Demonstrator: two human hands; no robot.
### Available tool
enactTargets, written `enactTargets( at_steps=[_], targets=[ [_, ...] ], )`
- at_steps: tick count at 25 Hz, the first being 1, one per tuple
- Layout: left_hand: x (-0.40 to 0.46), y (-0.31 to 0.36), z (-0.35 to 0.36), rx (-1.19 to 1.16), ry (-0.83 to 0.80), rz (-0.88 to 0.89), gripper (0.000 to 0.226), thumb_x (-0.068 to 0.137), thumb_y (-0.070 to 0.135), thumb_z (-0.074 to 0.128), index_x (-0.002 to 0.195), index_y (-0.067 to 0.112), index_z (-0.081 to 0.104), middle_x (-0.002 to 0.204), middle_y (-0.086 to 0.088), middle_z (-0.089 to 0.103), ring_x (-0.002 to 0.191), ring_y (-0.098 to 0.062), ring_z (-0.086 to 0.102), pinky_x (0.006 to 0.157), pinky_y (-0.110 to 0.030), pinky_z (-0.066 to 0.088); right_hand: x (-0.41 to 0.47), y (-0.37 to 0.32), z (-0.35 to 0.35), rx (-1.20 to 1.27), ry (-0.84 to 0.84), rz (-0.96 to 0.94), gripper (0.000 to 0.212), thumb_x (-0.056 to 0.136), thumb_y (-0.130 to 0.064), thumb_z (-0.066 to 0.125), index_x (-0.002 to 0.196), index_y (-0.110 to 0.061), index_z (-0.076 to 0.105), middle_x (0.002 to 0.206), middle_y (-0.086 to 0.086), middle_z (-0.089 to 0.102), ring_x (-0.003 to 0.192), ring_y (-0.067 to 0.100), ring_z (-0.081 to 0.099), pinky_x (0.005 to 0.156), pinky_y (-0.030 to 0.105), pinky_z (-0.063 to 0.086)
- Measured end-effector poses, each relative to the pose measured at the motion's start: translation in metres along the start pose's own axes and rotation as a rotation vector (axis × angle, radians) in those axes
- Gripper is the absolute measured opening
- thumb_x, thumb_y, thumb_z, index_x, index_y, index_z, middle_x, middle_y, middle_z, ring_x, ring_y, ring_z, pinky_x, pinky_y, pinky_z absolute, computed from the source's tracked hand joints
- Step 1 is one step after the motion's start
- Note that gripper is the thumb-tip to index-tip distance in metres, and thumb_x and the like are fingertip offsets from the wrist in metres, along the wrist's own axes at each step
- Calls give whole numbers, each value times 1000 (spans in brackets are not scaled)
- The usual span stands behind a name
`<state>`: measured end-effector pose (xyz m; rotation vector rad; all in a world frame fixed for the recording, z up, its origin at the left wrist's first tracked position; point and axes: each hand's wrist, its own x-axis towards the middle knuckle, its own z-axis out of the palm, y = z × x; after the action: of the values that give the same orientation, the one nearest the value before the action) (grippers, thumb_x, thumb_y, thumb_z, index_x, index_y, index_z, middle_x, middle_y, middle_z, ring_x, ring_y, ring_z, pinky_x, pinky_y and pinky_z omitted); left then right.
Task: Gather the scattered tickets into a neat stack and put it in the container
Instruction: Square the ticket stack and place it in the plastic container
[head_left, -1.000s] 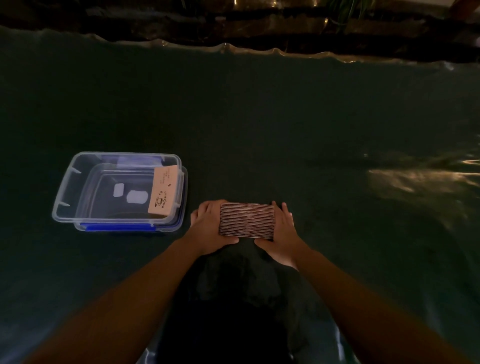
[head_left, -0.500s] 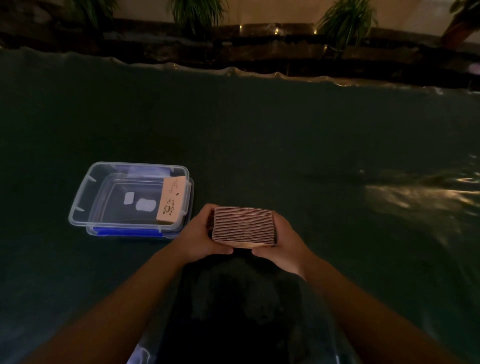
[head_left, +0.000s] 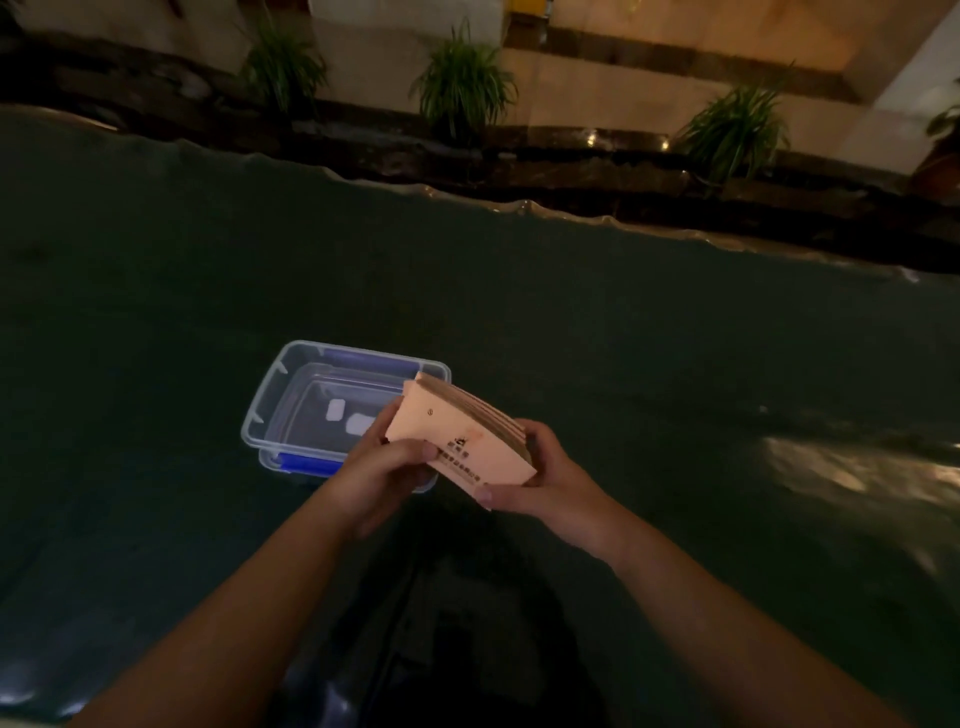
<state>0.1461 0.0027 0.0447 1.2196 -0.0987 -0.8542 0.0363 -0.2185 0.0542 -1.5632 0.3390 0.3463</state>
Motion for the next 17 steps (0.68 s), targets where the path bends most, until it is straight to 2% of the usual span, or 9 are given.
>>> enactTargets(
  at_steps=[2,3,5,7,9,12,14,17],
  targets=[
    [-4,11,-13,-15,52,0,68,74,15,68,139,11,49,123,-21,68,121,-39,66,88,-47,61,10,-16,18,-17,4,-15,112,61,-50,97,150,-47,28,138,-12,60,114,-1,68,85,26,62],
    [-6,17,-22,-25,69,-6,66,74,17,68,138,12,50,122,-21,70,120,-39,67,87,-46,61,17,-24,29,-41,19,-27,109,64,-52,94,151,-49,28,139,-13,58,117,3,67,85,28,62],
    [-7,30,-37,-37,100,-19,61,75,18,68,135,14,53,120,-18,72,116,-36,70,83,-44,63,35,-39,49,-84,48,-44,78,72,-48,88,136,-56,45,136,-18,58,120,7,64,84,32,64],
    [-5,43,-51,-41,155,-27,54,84,18,70,136,18,55,123,-17,72,113,-34,72,79,-45,63,54,-50,69,-114,44,-31,54,82,-39,84,118,-64,52,127,-21,64,115,6,66,80,30,66],
    [-1,54,-65,-44,235,-54,45,92,20,69,136,19,57,125,-17,72,113,-33,72,79,-46,62,76,-57,90,-112,70,11,45,87,-37,80,114,-62,52,121,-20,67,108,5,70,73,26,65],
    [9,65,-82,-23,326,-106,40,93,31,72,130,21,63,120,-12,76,109,-30,74,80,-46,64,106,-61,118,-28,131,108,33,93,-38,73,111,-57,53,116,-16,71,101,7,74,69,23,62],
    [17,69,-92,24,353,-151,36,94,34,71,128,24,63,120,-11,75,111,-30,72,87,-50,62,123,-60,134,-16,147,143,30,97,-39,68,121,-49,52,116,-15,68,103,7,70,73,25,59],
    [32,71,-109,73,330,-228,18,98,31,65,116,30,62,118,-9,73,109,-30,70,92,-51,59,144,-55,152,-15,156,201,42,99,-40,63,139,-39,49,115,-15,66,103,7,67,75,28,54]
  ],
)
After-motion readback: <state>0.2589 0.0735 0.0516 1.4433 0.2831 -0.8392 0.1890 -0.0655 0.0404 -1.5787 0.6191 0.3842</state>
